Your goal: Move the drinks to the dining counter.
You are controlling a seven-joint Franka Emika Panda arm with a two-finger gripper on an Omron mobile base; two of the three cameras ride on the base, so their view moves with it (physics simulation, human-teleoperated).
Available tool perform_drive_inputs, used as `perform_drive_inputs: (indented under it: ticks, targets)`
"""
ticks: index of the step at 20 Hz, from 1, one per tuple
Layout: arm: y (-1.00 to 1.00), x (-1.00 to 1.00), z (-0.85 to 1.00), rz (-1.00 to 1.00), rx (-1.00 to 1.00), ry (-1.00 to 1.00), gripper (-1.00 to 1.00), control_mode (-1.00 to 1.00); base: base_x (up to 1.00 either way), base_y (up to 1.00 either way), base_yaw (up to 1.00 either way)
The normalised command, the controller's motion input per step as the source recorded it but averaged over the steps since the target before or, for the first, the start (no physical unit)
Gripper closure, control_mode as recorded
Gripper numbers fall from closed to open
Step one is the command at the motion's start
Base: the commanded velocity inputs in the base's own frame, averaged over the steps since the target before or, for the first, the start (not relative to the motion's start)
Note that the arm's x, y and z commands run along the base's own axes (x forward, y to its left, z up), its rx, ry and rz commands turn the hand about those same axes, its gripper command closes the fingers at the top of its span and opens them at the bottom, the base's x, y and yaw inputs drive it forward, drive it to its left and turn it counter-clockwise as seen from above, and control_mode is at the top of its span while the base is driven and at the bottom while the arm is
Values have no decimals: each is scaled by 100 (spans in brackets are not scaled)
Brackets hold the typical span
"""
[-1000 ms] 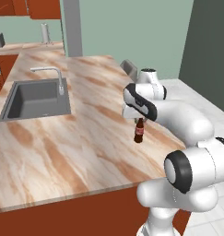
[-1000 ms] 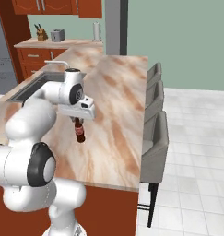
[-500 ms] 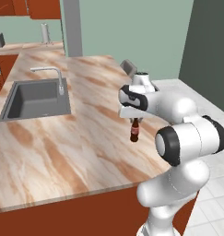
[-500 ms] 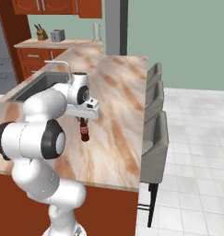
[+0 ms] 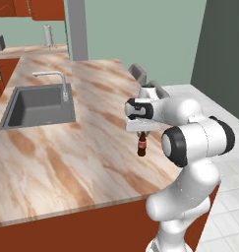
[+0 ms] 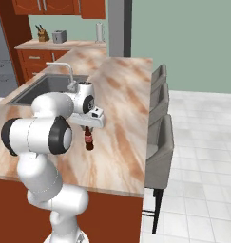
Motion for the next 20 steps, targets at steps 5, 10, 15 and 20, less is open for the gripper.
perform_drive_inputs:
  ticks: [5, 10, 15, 20]
  targets:
    - [0, 2, -7, 0, 0, 2, -100, -100, 0, 0, 0]
    - [0, 0, 0, 0, 0, 0, -100, -100, 0, 0, 0]
    - [0, 0, 8, 0, 0, 0, -100, -100, 0, 0, 0]
    - [-6, -42, 63, 0, 0, -10, -100, -100, 0, 0, 0]
